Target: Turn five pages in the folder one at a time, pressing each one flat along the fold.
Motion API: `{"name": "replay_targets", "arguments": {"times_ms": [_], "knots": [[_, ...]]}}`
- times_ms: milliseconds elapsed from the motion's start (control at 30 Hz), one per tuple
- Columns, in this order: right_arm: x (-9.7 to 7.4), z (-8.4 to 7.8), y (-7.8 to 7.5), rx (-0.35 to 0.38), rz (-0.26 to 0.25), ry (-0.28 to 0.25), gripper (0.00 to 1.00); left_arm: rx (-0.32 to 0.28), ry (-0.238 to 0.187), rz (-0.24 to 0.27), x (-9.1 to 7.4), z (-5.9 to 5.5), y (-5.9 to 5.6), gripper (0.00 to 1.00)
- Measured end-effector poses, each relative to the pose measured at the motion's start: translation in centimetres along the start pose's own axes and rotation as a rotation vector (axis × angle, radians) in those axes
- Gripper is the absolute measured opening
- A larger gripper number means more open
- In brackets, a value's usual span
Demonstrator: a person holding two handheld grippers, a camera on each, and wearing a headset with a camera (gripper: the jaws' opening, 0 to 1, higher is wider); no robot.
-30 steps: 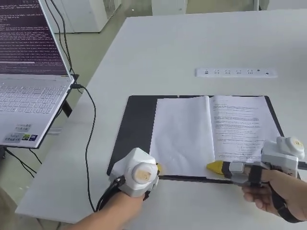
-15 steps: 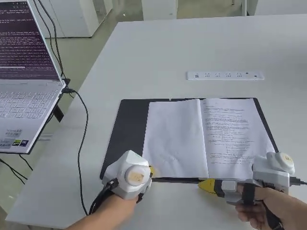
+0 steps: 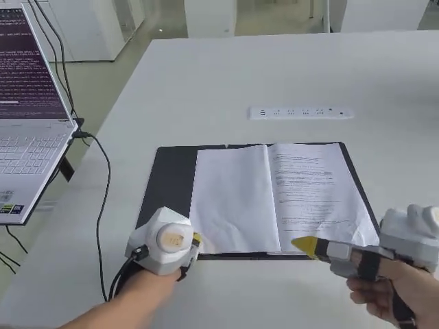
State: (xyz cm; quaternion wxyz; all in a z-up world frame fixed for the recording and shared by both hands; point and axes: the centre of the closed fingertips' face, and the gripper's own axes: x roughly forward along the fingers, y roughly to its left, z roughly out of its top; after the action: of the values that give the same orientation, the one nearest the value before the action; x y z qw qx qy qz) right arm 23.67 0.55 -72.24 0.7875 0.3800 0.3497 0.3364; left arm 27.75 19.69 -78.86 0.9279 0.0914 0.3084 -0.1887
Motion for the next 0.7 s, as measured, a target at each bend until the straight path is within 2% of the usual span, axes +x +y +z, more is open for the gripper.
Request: {"name": "replay_targets", "arguments": {"times_ms": [67, 100, 133, 300, 433, 500, 567, 667, 700], "knots": [[-1.4, 1.2, 0.5, -0.039, -0.029, -0.05, 0.02, -0.021, -0.023, -0.004, -0.9, 0.9, 0.1, 0.03], [-1.9, 1.5, 0.5, -0.056, -0.049, -0.057, 0.05, -0.028, -0.029, -0.006, -1.3, 1.3, 0.1, 0.04], [-2.7, 2.1, 0.7, -0.083, -0.066, -0.079, 0.07, -0.034, -0.056, -0.016, -1.9, 2.0, 0.0, 0.04], [-5.5, 3.2, 1.0, -0.205, -0.16, -0.135, 0.14, -0.071, -0.103, -0.015, -4.2, 3.6, 0.3, 0.07], [-6.9, 2.9, 0.7, -0.284, -0.224, -0.135, 0.25, -0.096, -0.117, -0.013, -5.7, 4.1, 0.2, 0.16], [-7.6, 2.4, 0.1, -0.341, -0.273, -0.122, 0.32, -0.111, -0.128, -0.019, -6.6, 4.3, 0.0, 0.21], [-8.1, 2.1, -0.5, -0.388, -0.311, -0.121, 0.4, -0.12, -0.125, -0.014, -7.2, 4.2, -0.1, 0.28], [-8.8, 1.6, -1.2, -0.414, -0.352, -0.114, 0.49, -0.136, -0.126, -0.024, -7.9, 4.0, -0.6, 0.34], [-9.2, 1.8, -1.3, -0.43, -0.371, -0.13, 0.51, -0.127, -0.123, -0.021, -8.3, 4.0, -0.9, 0.36]]}}
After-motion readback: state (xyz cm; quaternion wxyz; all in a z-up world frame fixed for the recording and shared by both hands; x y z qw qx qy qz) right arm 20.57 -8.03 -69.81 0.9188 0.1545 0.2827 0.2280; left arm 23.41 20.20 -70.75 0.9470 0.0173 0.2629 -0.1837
